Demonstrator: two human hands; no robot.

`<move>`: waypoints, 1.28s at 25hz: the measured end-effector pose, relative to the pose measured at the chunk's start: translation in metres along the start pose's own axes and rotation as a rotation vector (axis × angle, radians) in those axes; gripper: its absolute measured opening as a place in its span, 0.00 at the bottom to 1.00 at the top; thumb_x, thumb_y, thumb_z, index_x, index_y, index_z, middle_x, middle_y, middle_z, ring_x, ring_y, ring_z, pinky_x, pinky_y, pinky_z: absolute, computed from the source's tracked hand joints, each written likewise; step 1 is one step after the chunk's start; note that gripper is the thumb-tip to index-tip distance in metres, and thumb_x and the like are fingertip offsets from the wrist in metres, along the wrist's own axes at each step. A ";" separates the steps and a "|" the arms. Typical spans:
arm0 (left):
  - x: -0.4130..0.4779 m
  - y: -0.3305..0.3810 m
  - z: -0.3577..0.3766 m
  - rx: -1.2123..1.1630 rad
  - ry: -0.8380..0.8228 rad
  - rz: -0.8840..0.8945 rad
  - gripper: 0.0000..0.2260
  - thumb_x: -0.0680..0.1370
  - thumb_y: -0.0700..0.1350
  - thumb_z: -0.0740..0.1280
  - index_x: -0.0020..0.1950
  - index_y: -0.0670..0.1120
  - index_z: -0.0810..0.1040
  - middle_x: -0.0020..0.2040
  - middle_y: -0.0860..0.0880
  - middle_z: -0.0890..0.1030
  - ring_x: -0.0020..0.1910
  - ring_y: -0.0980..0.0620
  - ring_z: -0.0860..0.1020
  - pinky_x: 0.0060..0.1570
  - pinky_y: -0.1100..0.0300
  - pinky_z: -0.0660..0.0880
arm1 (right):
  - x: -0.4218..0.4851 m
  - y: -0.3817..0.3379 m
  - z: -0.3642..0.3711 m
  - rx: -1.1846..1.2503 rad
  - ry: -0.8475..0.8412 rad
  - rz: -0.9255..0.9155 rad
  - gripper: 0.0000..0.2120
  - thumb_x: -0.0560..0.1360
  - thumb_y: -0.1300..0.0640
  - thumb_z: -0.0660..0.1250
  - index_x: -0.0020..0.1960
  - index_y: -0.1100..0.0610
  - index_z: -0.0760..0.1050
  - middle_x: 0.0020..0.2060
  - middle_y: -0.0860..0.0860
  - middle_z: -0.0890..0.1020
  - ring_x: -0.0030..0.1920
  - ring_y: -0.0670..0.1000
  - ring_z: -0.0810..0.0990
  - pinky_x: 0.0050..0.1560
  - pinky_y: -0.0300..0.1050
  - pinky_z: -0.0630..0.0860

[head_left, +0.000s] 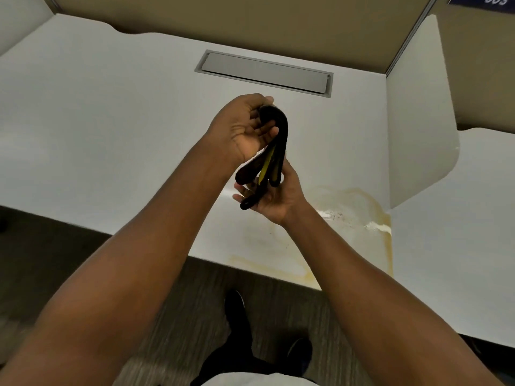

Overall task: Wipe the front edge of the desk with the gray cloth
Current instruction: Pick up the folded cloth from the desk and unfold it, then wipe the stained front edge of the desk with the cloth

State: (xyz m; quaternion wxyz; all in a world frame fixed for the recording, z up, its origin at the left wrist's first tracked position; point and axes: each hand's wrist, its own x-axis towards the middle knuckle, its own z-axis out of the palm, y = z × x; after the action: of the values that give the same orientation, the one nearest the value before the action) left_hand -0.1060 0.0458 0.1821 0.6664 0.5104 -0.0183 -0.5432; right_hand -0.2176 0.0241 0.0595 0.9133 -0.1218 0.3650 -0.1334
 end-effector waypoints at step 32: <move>0.040 -0.141 -0.238 1.891 0.315 0.694 0.21 0.81 0.51 0.61 0.69 0.40 0.73 0.67 0.38 0.75 0.65 0.35 0.73 0.60 0.43 0.70 | 0.037 -0.019 -0.119 -2.645 0.064 -0.649 0.48 0.71 0.18 0.49 0.83 0.40 0.41 0.84 0.50 0.42 0.81 0.67 0.34 0.70 0.83 0.38</move>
State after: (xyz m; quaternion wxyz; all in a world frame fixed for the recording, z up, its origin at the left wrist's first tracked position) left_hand -0.0513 0.1889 -0.0510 0.1058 0.8600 -0.4991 -0.0098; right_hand -0.2779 -0.0207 -0.0414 0.0341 -0.9747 0.1949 0.1035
